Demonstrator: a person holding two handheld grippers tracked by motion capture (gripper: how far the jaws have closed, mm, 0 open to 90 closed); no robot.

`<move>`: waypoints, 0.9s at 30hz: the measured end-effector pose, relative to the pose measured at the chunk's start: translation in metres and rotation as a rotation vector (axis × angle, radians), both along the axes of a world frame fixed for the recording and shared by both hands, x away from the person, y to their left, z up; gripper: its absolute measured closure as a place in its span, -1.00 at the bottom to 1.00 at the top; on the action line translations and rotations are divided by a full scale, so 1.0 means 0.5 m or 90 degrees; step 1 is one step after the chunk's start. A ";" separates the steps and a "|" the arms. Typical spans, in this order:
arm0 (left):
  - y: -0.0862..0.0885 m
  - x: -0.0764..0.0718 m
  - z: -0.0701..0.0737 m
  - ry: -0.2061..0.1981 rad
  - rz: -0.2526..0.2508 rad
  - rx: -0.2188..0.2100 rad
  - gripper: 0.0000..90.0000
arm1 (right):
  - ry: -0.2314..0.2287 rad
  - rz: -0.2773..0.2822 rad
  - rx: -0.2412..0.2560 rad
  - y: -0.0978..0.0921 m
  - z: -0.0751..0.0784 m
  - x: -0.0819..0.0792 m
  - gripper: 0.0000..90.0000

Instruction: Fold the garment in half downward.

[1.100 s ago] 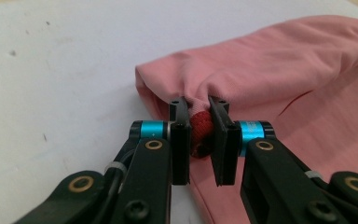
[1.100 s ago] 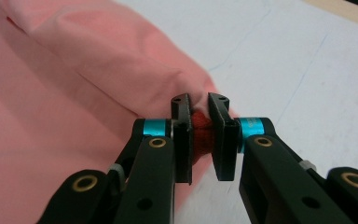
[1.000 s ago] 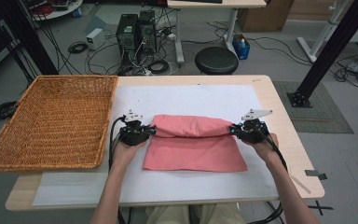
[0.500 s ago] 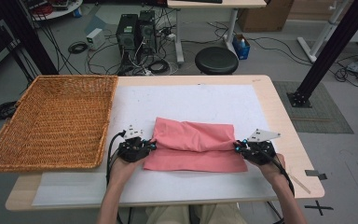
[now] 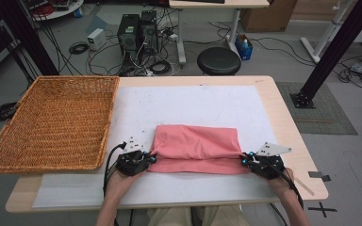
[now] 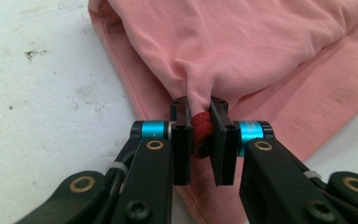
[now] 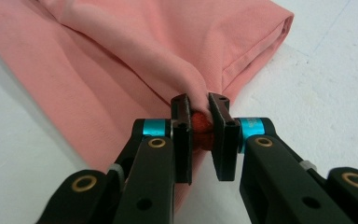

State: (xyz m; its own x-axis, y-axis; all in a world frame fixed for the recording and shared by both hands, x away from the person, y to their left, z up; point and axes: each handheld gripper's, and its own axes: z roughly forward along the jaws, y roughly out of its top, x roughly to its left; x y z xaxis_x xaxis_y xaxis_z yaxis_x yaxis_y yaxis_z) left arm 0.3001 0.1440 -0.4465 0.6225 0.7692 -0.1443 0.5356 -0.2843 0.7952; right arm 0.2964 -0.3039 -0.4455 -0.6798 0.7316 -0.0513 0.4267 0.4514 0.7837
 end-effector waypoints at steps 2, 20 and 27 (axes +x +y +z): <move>0.002 -0.002 -0.005 0.010 -0.003 0.005 0.78 | 0.001 0.000 -0.006 0.000 -0.002 -0.005 0.76; -0.030 0.030 0.004 0.031 0.037 0.036 0.41 | 0.054 -0.079 0.051 0.011 0.015 0.014 0.52; -0.024 0.012 0.016 -0.002 0.025 0.011 0.82 | 0.059 -0.062 0.033 0.023 0.003 0.008 0.94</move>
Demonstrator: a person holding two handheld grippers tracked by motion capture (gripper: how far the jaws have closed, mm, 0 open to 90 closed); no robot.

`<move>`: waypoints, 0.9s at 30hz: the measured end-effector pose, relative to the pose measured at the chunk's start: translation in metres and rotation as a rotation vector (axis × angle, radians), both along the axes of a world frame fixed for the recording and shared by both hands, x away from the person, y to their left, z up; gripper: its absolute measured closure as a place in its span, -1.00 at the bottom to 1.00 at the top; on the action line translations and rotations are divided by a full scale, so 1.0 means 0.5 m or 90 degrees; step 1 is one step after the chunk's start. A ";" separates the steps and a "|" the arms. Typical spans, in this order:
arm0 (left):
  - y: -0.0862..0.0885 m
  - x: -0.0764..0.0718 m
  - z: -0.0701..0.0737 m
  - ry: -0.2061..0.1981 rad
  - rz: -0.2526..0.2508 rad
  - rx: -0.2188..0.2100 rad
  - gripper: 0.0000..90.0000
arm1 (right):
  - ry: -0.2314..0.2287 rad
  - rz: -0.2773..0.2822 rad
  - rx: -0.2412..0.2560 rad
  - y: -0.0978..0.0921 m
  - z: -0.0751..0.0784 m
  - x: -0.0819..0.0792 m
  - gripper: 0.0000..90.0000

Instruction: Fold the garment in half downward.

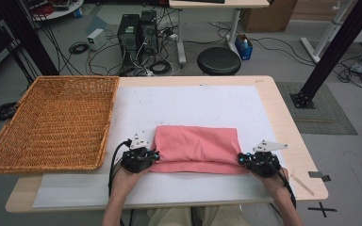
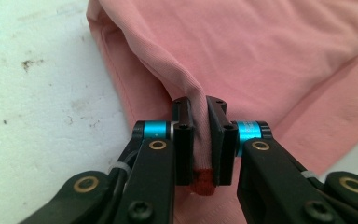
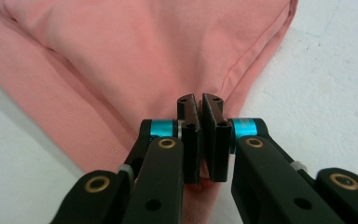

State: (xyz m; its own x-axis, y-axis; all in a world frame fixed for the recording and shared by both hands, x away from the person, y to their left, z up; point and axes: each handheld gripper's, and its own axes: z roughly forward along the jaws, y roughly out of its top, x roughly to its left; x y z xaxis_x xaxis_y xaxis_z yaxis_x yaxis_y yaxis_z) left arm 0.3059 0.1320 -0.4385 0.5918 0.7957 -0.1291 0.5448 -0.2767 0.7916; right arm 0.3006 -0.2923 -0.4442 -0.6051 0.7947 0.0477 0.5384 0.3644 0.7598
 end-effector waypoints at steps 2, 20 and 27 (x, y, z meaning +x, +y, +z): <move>0.009 -0.010 0.007 -0.008 0.001 -0.008 0.82 | -0.012 -0.002 0.005 -0.008 0.006 -0.008 0.94; 0.029 -0.072 -0.008 0.024 -0.037 0.005 0.83 | -0.010 0.018 0.036 -0.045 -0.007 -0.078 0.95; 0.034 -0.078 -0.006 0.014 -0.031 0.006 0.83 | -0.021 0.018 0.033 -0.048 -0.002 -0.089 0.94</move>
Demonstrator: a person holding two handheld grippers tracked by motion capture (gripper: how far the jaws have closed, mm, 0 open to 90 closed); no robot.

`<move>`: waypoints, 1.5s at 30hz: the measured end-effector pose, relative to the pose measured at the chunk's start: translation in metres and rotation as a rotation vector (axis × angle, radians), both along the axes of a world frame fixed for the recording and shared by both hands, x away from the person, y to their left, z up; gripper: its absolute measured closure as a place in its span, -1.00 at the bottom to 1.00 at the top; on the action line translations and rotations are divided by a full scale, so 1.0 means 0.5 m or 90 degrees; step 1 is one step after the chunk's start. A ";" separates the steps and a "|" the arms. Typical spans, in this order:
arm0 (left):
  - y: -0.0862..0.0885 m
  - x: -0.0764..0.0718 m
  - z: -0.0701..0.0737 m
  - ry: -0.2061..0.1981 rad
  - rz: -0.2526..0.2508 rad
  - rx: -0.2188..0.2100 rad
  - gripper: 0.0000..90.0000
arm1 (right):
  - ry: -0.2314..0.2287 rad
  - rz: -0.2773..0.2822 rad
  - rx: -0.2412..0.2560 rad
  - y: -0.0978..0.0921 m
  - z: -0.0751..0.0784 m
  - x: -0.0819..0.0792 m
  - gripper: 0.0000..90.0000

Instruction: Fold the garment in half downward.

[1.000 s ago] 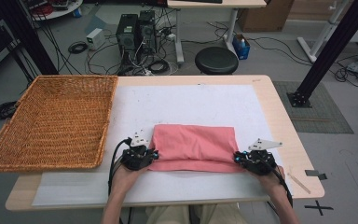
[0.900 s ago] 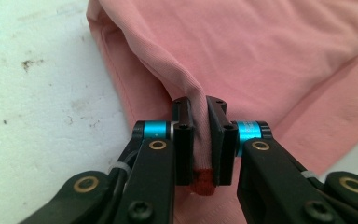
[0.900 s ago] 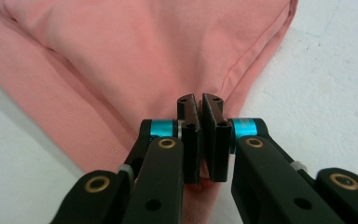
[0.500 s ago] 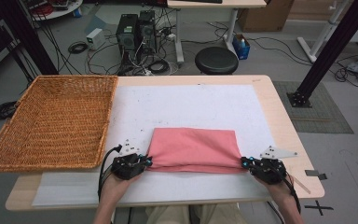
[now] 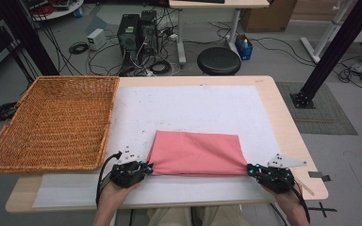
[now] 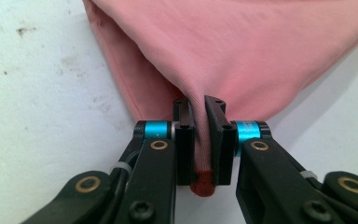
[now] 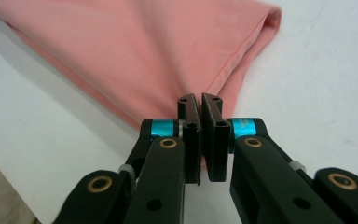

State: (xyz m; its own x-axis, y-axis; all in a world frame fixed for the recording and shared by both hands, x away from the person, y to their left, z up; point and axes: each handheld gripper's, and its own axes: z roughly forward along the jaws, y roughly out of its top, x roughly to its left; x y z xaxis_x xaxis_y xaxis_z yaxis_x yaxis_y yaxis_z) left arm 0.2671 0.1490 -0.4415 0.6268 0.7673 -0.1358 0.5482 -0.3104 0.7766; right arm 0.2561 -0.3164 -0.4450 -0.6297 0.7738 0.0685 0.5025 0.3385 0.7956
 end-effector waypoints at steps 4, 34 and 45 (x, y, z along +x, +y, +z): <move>0.003 0.002 -0.004 0.017 0.010 -0.011 0.74 | 0.006 -0.003 -0.003 0.002 -0.011 0.004 0.86; -0.030 -0.013 0.006 -0.037 0.015 -0.012 0.50 | -0.010 -0.035 -0.020 0.054 0.001 -0.006 0.45; -0.168 0.006 0.012 -0.047 -0.063 0.023 0.33 | -0.023 0.021 -0.008 0.180 0.016 0.020 0.30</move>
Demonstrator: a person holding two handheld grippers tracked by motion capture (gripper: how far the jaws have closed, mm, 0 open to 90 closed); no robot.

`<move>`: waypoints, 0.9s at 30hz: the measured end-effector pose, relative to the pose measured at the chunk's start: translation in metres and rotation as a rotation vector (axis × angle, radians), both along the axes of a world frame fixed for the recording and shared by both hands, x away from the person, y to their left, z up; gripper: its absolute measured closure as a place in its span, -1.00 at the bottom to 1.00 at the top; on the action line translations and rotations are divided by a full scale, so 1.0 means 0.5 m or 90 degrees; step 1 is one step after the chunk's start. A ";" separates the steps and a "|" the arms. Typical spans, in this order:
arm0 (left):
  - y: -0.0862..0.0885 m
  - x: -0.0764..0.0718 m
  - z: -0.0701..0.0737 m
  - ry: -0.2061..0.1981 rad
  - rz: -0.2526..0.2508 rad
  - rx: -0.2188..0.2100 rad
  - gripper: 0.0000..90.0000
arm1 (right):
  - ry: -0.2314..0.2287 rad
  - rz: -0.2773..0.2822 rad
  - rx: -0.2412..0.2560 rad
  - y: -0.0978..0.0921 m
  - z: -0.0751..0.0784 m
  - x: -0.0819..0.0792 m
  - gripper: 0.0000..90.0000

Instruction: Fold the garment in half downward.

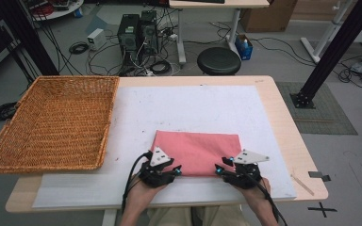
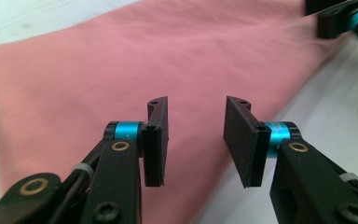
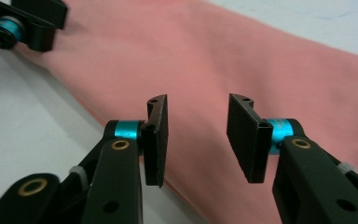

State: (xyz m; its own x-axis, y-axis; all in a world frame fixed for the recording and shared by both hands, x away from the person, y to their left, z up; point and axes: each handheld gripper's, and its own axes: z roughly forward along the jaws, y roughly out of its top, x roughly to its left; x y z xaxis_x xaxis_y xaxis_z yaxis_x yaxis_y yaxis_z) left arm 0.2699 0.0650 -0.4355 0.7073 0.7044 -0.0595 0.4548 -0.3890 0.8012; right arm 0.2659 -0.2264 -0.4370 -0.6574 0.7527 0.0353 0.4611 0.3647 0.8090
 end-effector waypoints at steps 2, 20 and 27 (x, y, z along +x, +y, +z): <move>-0.016 0.003 -0.007 0.001 -0.006 0.035 0.32 | 0.004 0.008 -0.023 0.021 -0.011 0.003 0.30; 0.093 -0.006 -0.019 0.018 0.048 0.006 0.12 | 0.021 -0.039 -0.008 -0.092 -0.028 -0.024 0.18; 0.144 -0.006 0.003 -0.010 0.130 -0.019 0.12 | 0.003 -0.083 0.019 -0.141 -0.017 -0.031 0.13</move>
